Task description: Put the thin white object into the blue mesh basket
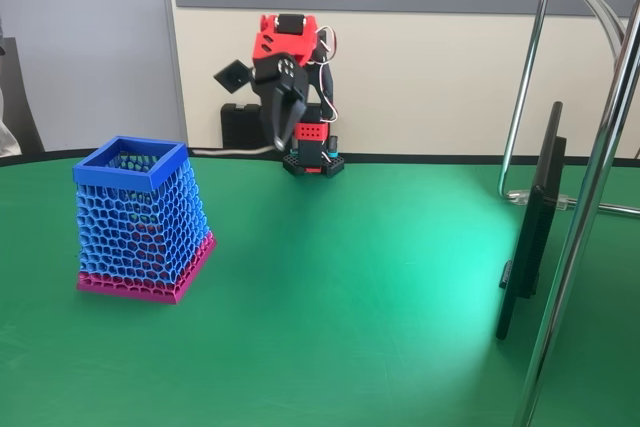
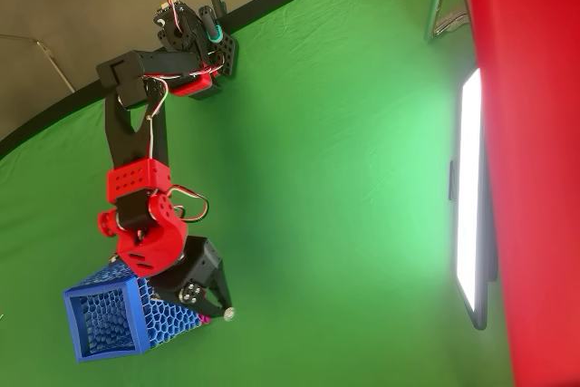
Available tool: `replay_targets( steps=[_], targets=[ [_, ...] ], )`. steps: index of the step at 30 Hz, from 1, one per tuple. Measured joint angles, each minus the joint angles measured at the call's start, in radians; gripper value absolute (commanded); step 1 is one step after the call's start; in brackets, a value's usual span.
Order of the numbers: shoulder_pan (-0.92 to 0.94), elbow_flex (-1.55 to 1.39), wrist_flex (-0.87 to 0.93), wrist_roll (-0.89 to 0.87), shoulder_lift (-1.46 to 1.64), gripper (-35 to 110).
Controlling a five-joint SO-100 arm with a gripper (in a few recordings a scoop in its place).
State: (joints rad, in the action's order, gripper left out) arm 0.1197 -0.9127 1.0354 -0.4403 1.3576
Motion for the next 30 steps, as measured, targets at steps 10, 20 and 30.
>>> replay_targets(
  steps=[10, 20, 30],
  targets=[
    [0.160, 0.032, -0.155, -0.075, 0.034, 0],
    [0.259, 0.066, -0.181, -0.287, 0.002, 0],
    [0.288, 0.267, -0.202, -0.373, -0.202, 0]
  ],
)
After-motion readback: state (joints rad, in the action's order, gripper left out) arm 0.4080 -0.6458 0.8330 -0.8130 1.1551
